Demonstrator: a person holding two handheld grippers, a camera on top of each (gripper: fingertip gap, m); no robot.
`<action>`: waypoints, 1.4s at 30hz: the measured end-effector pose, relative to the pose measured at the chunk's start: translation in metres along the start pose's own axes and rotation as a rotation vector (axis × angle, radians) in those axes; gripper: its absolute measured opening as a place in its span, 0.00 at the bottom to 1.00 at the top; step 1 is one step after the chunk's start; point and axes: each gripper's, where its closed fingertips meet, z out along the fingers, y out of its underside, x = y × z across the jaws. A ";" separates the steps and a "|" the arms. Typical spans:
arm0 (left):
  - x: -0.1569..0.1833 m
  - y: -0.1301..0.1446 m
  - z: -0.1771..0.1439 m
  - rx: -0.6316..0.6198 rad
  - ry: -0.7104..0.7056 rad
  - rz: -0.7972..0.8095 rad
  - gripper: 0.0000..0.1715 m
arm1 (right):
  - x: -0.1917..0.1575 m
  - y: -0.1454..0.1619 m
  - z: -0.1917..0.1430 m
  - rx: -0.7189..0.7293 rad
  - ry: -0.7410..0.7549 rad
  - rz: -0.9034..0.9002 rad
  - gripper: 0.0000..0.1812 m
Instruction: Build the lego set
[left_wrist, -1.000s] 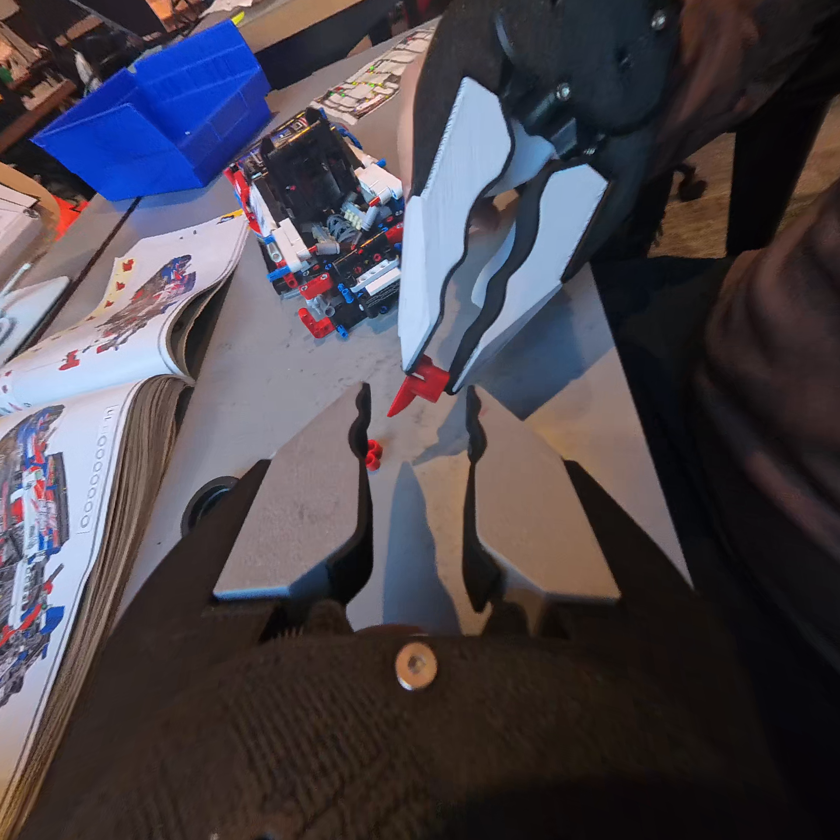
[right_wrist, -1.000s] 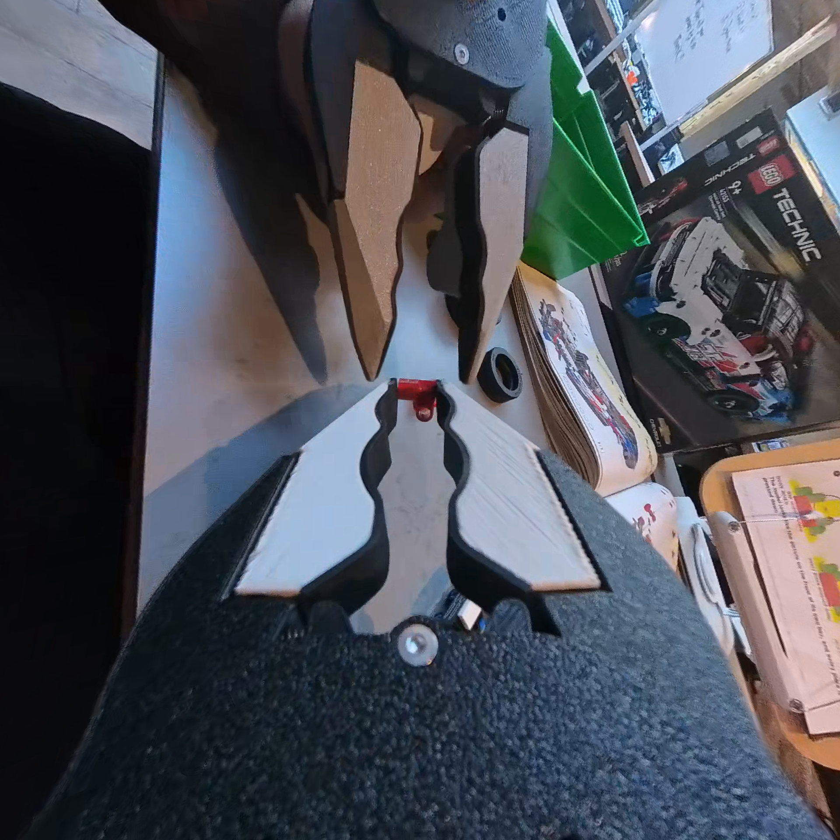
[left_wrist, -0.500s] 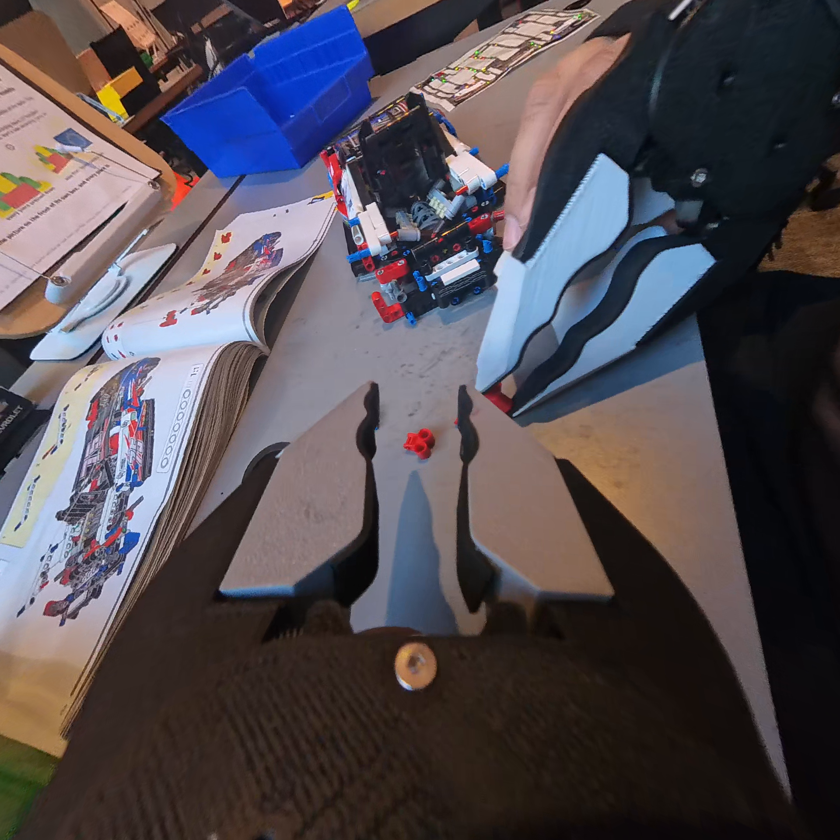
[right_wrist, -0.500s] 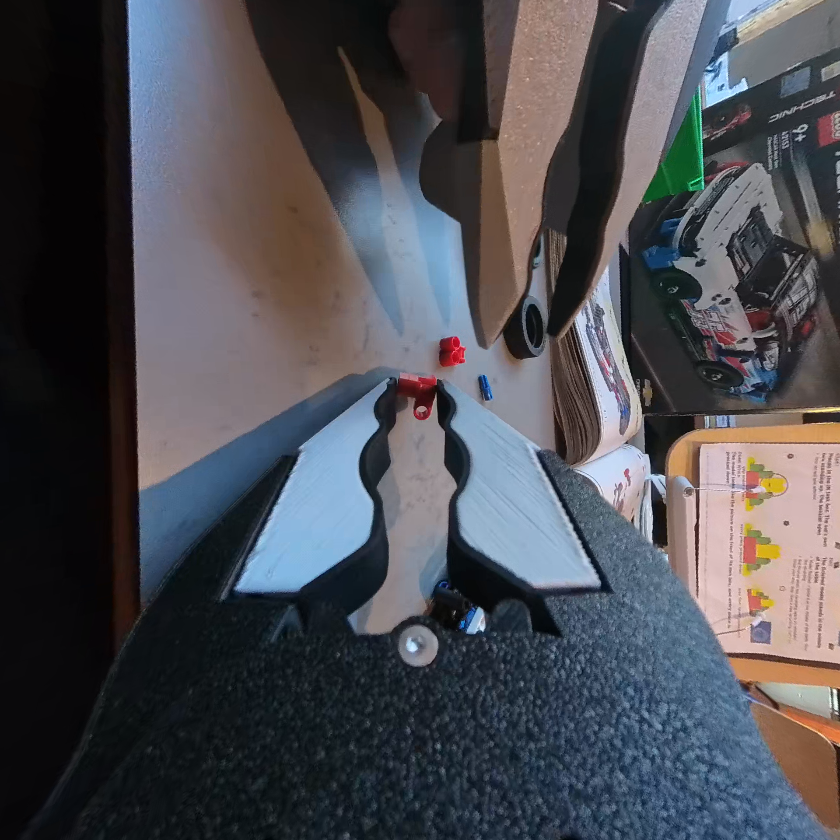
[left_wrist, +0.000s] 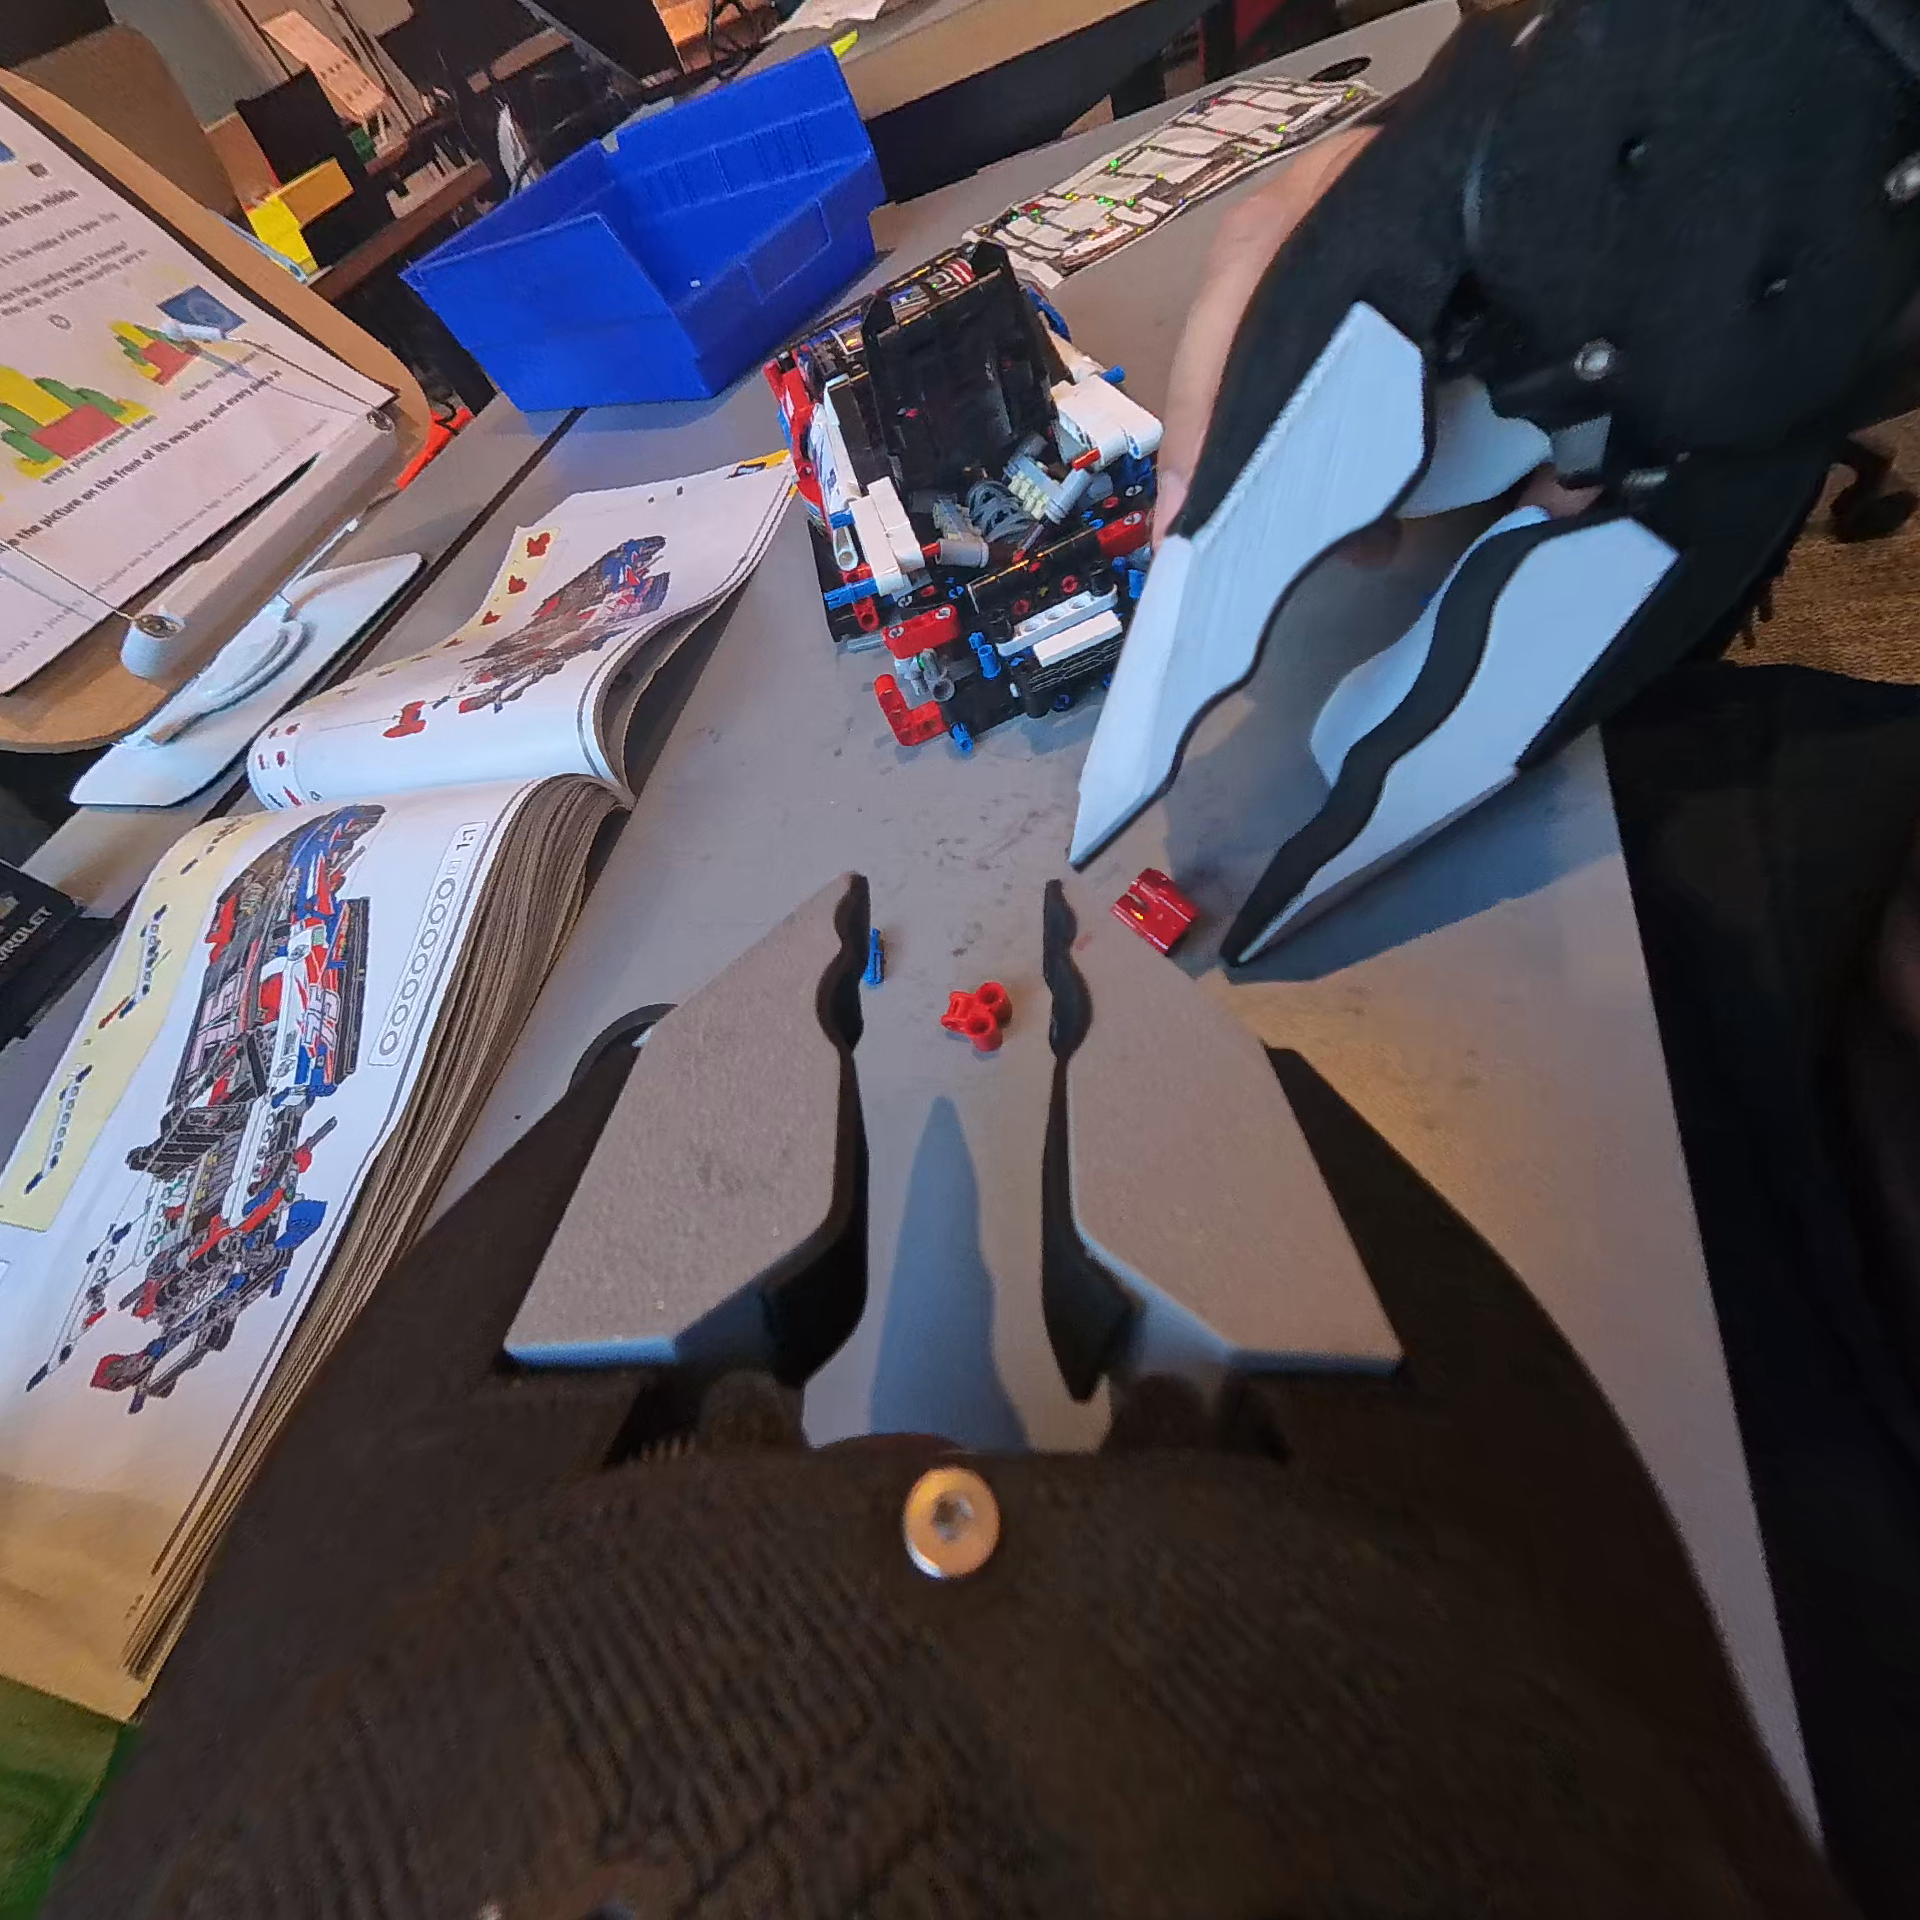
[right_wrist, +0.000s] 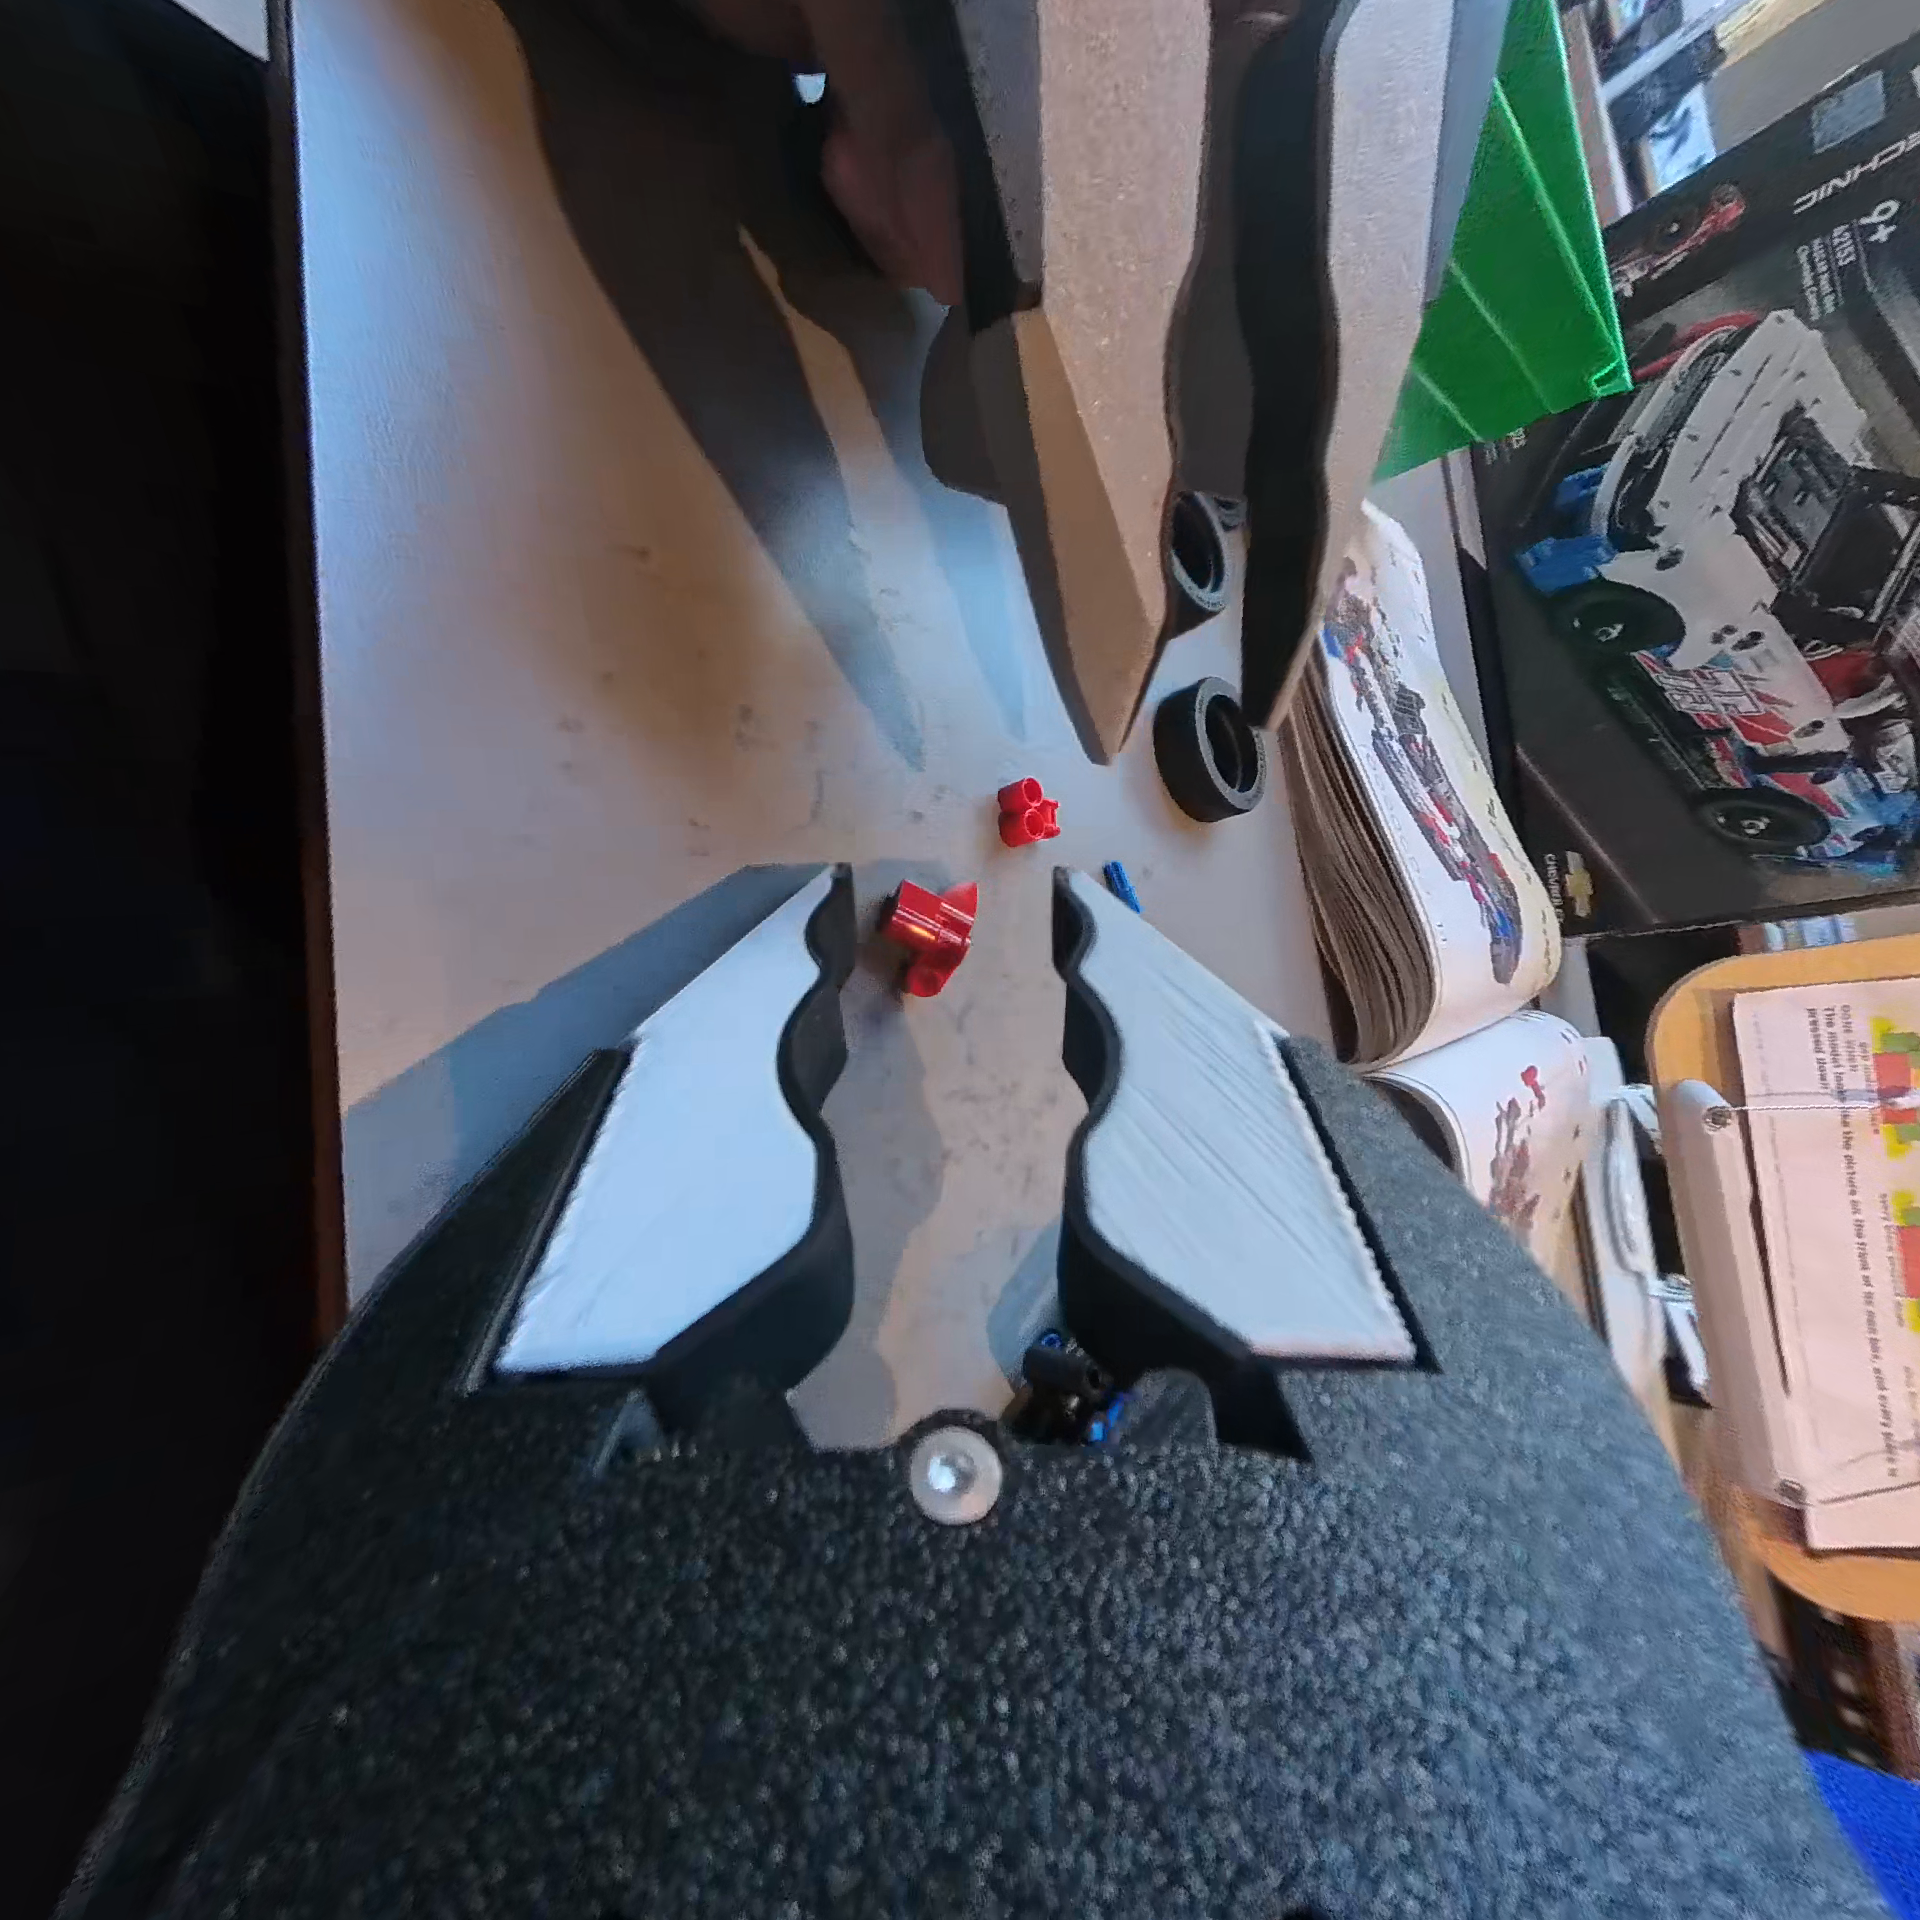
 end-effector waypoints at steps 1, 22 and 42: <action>0.000 0.000 0.000 -0.002 -0.001 0.001 0.17 | 0.000 -0.002 -0.001 0.014 -0.006 0.016 0.21; -0.033 0.011 -0.002 -0.040 -0.112 -0.174 0.13 | 0.038 -0.018 -0.034 0.280 -0.007 0.331 0.22; -0.026 0.050 0.050 -0.407 0.004 -0.318 0.01 | 0.099 0.008 -0.074 0.343 0.229 0.549 0.13</action>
